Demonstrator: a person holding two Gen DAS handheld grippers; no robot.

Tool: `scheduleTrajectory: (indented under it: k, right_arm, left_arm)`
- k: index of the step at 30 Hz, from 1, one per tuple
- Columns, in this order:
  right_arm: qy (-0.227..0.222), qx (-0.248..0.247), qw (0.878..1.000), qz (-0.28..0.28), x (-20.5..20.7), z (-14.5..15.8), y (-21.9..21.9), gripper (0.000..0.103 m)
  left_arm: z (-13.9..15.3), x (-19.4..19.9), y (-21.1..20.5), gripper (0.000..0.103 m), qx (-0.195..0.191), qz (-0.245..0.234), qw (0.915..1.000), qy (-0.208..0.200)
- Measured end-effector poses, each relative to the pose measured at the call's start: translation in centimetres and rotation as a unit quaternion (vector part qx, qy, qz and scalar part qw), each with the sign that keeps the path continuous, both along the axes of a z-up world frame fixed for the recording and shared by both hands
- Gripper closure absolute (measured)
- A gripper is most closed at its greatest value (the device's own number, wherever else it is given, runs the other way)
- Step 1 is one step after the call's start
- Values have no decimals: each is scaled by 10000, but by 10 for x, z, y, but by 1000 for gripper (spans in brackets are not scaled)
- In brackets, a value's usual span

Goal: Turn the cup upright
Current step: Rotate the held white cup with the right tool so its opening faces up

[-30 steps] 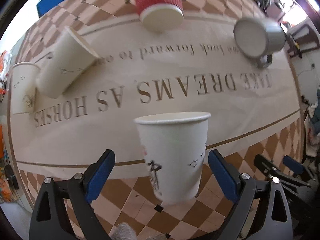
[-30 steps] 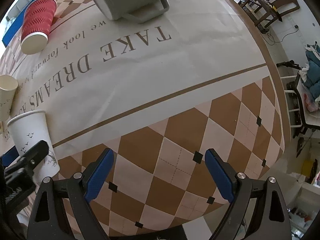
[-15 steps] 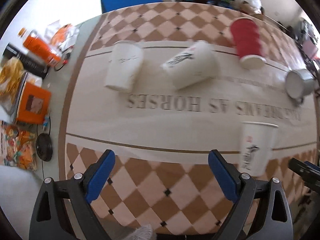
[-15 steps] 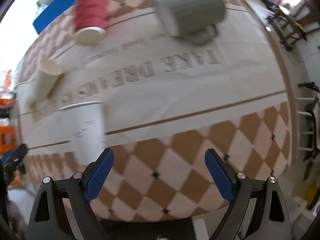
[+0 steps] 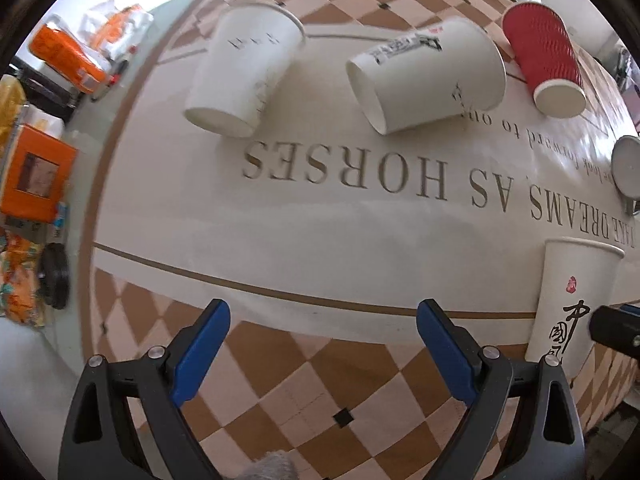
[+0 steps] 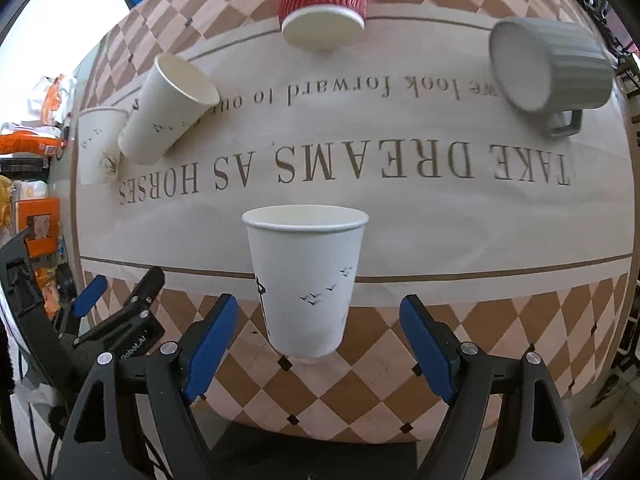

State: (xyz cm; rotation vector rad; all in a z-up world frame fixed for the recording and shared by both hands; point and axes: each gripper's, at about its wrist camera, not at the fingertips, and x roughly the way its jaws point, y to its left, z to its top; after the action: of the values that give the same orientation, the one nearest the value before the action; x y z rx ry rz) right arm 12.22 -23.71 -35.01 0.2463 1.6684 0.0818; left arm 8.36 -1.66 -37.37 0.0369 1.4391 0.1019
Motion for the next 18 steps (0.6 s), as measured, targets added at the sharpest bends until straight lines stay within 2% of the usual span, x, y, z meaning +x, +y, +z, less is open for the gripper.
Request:
scheduleTrajectory:
  k: [3,8,18]
  right_arm:
    - [128,-50,9999,29,3,-12,7,21]
    - [153,-221,9995,176,5,-22,17,42]
    - [-87,-153,9998,51,6,-17,17,44]
  left_arm:
    - [-7,3,2,1,4,-27,10000,54]
    - [-16,8,10,1,-33,-91,9998,167]
    - [-10,8,7,1,97,-317,9993,145]
